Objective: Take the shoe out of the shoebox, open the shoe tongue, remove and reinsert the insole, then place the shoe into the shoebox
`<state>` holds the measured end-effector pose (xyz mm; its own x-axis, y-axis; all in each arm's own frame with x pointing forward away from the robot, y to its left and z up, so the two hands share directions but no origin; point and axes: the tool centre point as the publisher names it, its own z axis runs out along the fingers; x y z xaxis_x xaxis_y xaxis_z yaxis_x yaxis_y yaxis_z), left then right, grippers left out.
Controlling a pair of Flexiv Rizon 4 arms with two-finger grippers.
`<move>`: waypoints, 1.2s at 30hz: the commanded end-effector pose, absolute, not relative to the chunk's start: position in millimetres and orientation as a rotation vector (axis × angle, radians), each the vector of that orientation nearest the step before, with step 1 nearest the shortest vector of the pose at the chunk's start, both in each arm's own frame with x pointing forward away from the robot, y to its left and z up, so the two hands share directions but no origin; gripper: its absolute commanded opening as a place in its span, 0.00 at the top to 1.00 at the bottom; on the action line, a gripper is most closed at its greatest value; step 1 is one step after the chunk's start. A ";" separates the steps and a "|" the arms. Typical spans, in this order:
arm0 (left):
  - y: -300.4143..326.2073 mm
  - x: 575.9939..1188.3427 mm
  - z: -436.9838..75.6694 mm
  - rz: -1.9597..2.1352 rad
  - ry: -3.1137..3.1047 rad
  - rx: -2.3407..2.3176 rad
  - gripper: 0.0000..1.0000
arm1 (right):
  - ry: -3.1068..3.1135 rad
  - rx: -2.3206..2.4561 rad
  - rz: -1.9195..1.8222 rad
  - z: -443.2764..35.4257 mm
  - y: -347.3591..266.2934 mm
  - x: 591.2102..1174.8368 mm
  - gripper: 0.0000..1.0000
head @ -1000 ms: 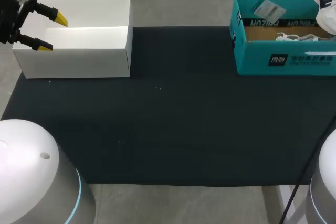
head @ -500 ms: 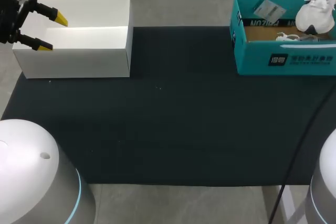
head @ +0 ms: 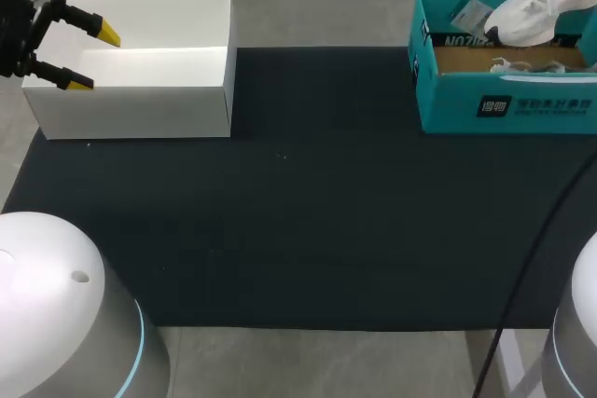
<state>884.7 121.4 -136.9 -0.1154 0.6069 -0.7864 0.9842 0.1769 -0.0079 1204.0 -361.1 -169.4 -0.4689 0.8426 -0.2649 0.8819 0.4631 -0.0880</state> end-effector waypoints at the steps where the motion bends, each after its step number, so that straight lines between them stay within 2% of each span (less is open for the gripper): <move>1: 121.2 885.0 -136.3 -0.739 1.807 1.506 0.00 | 1.858 2.369 -0.120 -162.3 -364.7 1213.6 1.00; 24: 121.2 885.0 -136.3 -0.739 1.807 1.506 0.00 | 1.799 2.432 -0.057 -159.4 -362.0 1210.3 1.00; 36: 121.2 885.0 -136.3 -0.739 1.807 1.506 0.00 | 1.889 2.353 -0.039 -186.2 -354.5 1205.3 1.00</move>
